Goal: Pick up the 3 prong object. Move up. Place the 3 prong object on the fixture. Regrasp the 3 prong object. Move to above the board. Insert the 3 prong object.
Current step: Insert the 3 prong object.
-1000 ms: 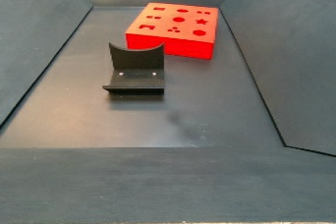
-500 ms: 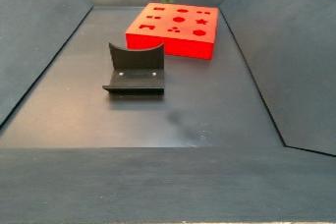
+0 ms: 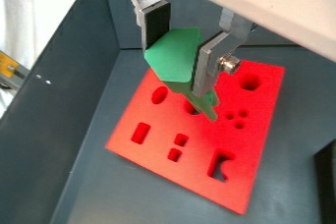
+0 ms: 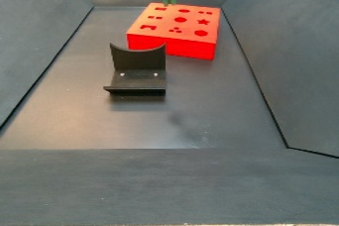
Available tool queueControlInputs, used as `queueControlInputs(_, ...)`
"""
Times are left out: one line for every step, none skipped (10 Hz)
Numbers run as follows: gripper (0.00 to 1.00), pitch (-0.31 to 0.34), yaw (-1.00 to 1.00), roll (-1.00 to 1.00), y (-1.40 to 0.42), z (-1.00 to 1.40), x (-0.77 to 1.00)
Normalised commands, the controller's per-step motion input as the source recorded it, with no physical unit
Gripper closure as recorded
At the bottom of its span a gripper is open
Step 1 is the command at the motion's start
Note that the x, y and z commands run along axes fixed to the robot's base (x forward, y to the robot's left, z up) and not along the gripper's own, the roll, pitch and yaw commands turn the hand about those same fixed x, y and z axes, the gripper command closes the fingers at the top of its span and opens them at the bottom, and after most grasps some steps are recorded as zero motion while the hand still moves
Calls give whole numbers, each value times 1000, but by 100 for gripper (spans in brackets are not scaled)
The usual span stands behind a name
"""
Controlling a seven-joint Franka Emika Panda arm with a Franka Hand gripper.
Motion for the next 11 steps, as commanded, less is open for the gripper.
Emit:
queueControlInputs(100,0,160,0,17,-9,0)
queueControlInputs(100,0,0,0,23,0,0)
queueControlInputs(100,0,74,0,0,-29,0)
queueControlInputs(100,0,311,-1,57,-169,0)
queueControlInputs(100,0,534,0,60,-240,0)
queueControlInputs(100,0,611,0,174,-183,6)
queueControlInputs(100,0,577,-16,414,-69,-34)
queueControlInputs(100,0,460,-3,386,-6,-80)
queueControlInputs(100,-9,160,-20,46,0,0)
queueControlInputs(100,-46,0,-16,-54,-66,0)
queueControlInputs(100,-77,0,-27,-14,-194,0)
